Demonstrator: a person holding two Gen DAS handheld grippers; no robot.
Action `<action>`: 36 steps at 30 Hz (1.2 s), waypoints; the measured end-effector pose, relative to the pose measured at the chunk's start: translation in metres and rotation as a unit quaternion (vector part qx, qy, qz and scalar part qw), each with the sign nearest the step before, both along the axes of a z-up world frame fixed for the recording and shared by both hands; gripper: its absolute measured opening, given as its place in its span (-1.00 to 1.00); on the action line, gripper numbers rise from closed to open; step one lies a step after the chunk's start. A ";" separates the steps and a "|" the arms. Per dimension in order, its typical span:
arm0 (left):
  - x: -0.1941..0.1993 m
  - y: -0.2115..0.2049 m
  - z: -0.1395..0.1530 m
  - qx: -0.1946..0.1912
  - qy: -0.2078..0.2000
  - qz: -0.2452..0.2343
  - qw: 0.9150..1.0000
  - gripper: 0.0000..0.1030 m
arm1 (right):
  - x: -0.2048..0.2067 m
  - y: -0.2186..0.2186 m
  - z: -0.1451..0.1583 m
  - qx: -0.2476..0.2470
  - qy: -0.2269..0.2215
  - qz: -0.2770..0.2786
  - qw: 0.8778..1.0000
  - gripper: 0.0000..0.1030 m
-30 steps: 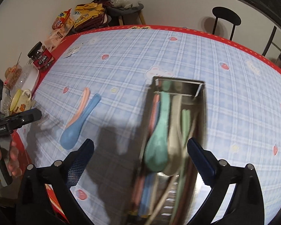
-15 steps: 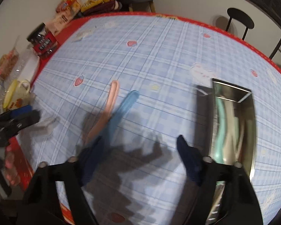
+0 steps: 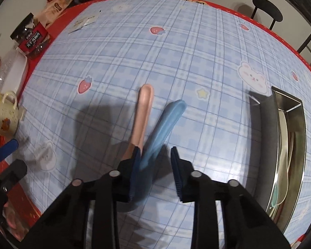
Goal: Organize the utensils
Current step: 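Grasp the blue spoon with the right tool beside the pink spoon, then grasp the pink spoon with the left tool while the right tool lifts the blue spoon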
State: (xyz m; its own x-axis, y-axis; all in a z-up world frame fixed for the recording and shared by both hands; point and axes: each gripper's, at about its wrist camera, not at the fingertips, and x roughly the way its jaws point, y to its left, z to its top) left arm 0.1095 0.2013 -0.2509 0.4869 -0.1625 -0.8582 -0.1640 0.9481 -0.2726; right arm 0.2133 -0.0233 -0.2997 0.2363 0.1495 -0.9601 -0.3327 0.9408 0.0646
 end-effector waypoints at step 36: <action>-0.010 -0.015 -0.014 0.000 0.015 -0.005 1.000 0.77 | -0.044 0.017 -0.013 -0.083 -0.042 0.071 0.993 -0.55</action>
State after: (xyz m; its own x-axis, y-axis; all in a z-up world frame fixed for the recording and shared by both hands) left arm 0.0996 0.1866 -0.2650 0.4593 -0.1663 -0.8725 -0.1630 0.9499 -0.2668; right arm 0.1694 -0.0065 -0.3124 0.3039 0.0284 -0.9523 -0.4601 0.8796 -0.1206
